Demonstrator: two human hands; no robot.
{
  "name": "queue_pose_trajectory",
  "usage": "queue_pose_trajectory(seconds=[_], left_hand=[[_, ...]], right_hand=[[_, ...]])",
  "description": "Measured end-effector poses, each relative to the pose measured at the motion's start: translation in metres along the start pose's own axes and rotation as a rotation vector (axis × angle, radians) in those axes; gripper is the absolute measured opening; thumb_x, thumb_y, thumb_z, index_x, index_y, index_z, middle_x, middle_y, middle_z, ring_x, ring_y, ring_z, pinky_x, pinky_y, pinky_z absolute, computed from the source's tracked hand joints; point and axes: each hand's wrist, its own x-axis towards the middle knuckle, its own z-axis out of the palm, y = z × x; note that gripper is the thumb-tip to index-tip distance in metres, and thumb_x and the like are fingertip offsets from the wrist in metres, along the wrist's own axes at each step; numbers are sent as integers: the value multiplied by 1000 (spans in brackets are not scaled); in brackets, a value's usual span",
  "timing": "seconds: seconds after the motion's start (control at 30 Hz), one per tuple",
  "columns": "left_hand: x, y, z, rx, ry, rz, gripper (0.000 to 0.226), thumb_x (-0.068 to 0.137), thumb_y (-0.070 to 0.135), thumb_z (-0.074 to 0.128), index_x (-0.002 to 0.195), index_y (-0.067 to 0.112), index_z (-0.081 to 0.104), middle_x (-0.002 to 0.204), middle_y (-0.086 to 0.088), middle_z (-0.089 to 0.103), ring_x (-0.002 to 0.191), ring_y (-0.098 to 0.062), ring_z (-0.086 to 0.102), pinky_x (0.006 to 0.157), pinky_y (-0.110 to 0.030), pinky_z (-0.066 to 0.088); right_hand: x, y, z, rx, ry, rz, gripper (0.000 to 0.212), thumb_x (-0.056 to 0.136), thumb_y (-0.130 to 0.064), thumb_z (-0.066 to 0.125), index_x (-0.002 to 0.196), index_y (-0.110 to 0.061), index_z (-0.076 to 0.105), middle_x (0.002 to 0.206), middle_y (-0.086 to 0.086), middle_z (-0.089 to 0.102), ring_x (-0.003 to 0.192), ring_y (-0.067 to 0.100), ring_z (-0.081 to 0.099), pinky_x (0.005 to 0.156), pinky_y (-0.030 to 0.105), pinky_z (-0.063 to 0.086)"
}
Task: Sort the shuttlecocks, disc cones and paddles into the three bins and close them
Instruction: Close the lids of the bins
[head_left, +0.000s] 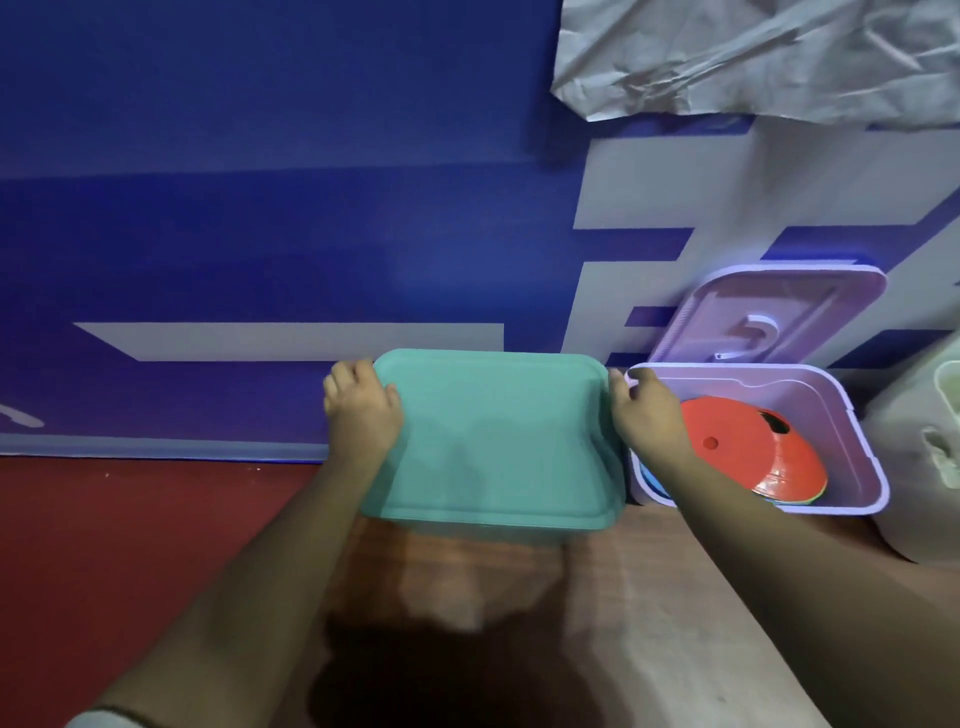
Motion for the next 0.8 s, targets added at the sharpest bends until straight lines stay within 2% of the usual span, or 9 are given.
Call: queue_pose_trajectory(seconds=[0.13, 0.27, 0.37, 0.47, 0.57, 0.7, 0.8], left_hand=[[2, 83, -12, -184, 0, 159, 29, 88, 17, 54, 114, 3, 54, 116, -17, 51, 111, -34, 43, 97, -42, 36], [-7, 175, 2, -313, -100, 295, 27, 89, 23, 53, 112, 9, 54, 112, -9, 55, 104, -26, 52, 92, -40, 44], [-11, 243, 19, -318, -196, 351, 28, 89, 25, 53, 112, 9, 52, 116, -9, 54, 105, -28, 53, 89, -40, 46], [-19, 311, 44, -303, -271, 376, 37, 89, 28, 55, 118, 7, 49, 125, -13, 51, 112, -32, 51, 91, -39, 44], [-24, 360, 70, -293, -338, 274, 47, 88, 30, 57, 122, 2, 40, 127, -22, 48, 114, -39, 50, 91, -42, 43], [-29, 387, 92, -362, -236, 139, 49, 94, 32, 52, 127, 0, 35, 130, -24, 47, 110, -40, 53, 84, -41, 43], [-38, 377, 97, -429, -153, 132, 39, 101, 36, 38, 127, 8, 42, 121, -19, 56, 106, -37, 55, 82, -38, 43]], right_hand=[[19, 18, -61, -62, 103, -85, 50, 95, -42, 49, 123, -1, 55, 117, 20, 63, 109, 34, 58, 91, 38, 43], [47, 48, -134, -185, 238, -95, 49, 92, -39, 54, 124, -2, 54, 122, 23, 52, 113, 39, 50, 96, 42, 40], [71, 74, -180, -310, 294, -100, 53, 90, -42, 55, 121, 0, 51, 119, 26, 48, 110, 43, 48, 95, 46, 41], [97, 102, -218, -357, 256, -78, 57, 88, -46, 56, 122, -1, 47, 121, 25, 47, 113, 43, 47, 94, 46, 42], [119, 119, -232, -349, 130, -81, 63, 90, -50, 56, 130, -4, 40, 129, 22, 45, 117, 40, 47, 95, 45, 43], [143, 131, -220, -162, -52, -94, 74, 89, -52, 56, 135, 3, 35, 132, 22, 46, 121, 37, 48, 98, 42, 42], [138, 131, -211, 20, -65, -70, 72, 89, -52, 58, 131, 2, 35, 127, 19, 52, 116, 34, 53, 89, 34, 41]])
